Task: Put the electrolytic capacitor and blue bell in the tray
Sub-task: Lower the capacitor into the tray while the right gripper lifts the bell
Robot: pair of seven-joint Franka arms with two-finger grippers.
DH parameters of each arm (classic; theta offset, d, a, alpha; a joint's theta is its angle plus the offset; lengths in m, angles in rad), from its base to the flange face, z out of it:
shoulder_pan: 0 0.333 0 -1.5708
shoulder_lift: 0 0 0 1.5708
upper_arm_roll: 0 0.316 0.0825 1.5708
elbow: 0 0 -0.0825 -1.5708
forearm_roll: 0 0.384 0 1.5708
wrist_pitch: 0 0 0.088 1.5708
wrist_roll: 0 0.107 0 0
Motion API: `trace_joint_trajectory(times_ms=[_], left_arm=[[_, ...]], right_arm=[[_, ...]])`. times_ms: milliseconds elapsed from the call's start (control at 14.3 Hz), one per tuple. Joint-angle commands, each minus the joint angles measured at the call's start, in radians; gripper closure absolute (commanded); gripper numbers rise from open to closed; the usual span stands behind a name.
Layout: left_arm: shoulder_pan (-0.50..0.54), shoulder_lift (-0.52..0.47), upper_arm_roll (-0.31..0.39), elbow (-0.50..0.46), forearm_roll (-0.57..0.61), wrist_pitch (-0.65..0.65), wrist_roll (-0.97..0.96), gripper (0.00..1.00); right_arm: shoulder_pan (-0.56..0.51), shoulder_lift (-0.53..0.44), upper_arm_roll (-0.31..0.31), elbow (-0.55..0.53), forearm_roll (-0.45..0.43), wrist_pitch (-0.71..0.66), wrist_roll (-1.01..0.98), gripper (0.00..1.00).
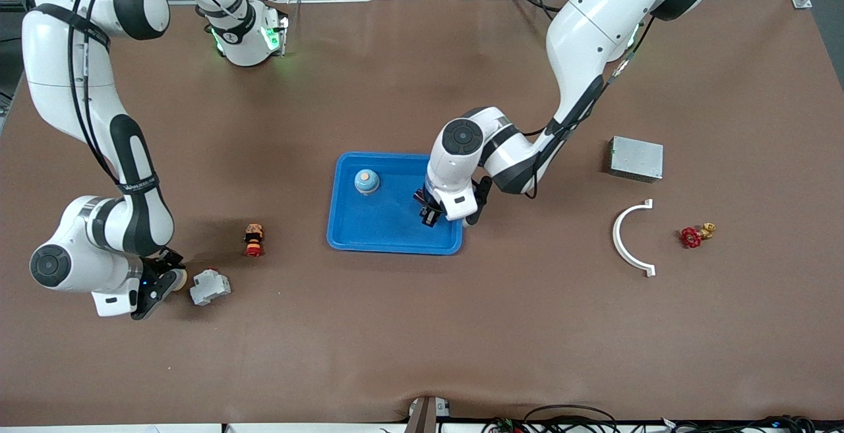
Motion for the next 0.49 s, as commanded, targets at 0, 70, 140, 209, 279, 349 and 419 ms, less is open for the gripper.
trace_joint_trajectory(times_ms=[0, 70, 140, 209, 279, 349, 419], left_arm=[[-0.010, 0.032, 0.006, 0.060, -0.001, 0.024, -0.008, 1.00], [-0.008, 0.032, 0.006, 0.060, -0.001, 0.040, -0.008, 1.00], [-0.008, 0.032, 0.006, 0.060, -0.001, 0.047, -0.005, 1.00], [-0.008, 0.033, 0.006, 0.060, -0.001, 0.047, -0.004, 1.00], [-0.008, 0.033, 0.006, 0.060, -0.003, 0.054, -0.002, 1.00], [-0.008, 0.033, 0.006, 0.060, -0.003, 0.066, -0.003, 0.92], [-0.010, 0.038, 0.006, 0.060, -0.001, 0.069, -0.002, 0.69]], right_arm=[[0.000, -0.019, 0.013, -0.008, 0.004, -0.071, 0.001, 0.95], [0.008, -0.031, 0.013, -0.008, 0.004, -0.097, 0.026, 0.95], [0.021, -0.043, 0.013, -0.003, 0.004, -0.119, 0.065, 0.95], [0.032, -0.059, 0.014, 0.001, 0.004, -0.148, 0.103, 0.95], [0.044, -0.074, 0.016, 0.007, 0.004, -0.195, 0.150, 0.95], [0.064, -0.088, 0.016, 0.019, 0.004, -0.240, 0.201, 0.95], [0.083, -0.103, 0.014, 0.024, 0.004, -0.286, 0.261, 0.95]])
